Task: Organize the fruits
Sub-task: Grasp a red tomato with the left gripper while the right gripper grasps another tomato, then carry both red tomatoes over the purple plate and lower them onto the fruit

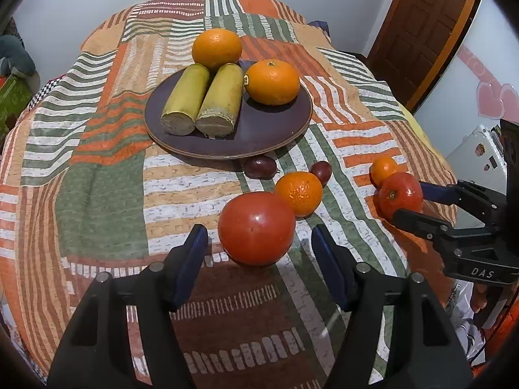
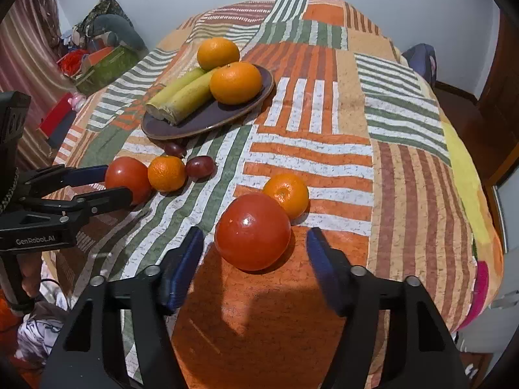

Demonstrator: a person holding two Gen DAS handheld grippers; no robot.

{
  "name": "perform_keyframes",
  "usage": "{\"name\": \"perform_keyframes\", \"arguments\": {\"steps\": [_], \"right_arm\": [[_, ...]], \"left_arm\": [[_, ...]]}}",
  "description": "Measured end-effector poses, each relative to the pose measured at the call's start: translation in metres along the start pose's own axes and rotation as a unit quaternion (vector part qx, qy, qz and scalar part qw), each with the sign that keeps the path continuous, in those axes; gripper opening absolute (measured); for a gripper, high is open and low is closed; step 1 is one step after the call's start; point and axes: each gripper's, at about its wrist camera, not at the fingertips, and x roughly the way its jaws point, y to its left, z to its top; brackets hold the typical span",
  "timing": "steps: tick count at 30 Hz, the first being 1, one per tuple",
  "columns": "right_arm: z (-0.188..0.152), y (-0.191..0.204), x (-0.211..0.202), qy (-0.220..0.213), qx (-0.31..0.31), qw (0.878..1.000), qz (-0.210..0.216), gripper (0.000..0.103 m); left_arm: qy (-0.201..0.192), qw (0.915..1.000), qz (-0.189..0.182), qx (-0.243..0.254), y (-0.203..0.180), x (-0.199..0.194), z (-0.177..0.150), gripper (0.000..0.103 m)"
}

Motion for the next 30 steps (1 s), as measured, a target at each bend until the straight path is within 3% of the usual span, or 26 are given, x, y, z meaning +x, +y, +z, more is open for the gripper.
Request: {"name": "perform_keyframes", "arguments": {"steps": [2,6,15,30], "right_arm": [[0.0,-0.001,0.0,0.001,0.001,1.0,0.006,0.047],[0.0,0.001,0.0,-0.001,-0.001,1.0,0.008,0.044],[0.007,0.003,-0.01,-0.019,-0.004,1.0,0.005,0.044],[0.046,0.01,-0.023,-0.067,-0.022,0.997,0.011,0.044]], "left_arm": [[0.001,1.0,-0.002,0.001,0.0,0.002,0.001,0.057],[-0.002,1.0,0.004,0.0,0.001,0.003,0.001,0.05],[-0.004,1.0,-0.001,-0.002,0.003,-0.002,0.003,0.049],[-0.058,0.9983,-0.002,-0.006,0.012,-0.034,0.032,0.049]]}}
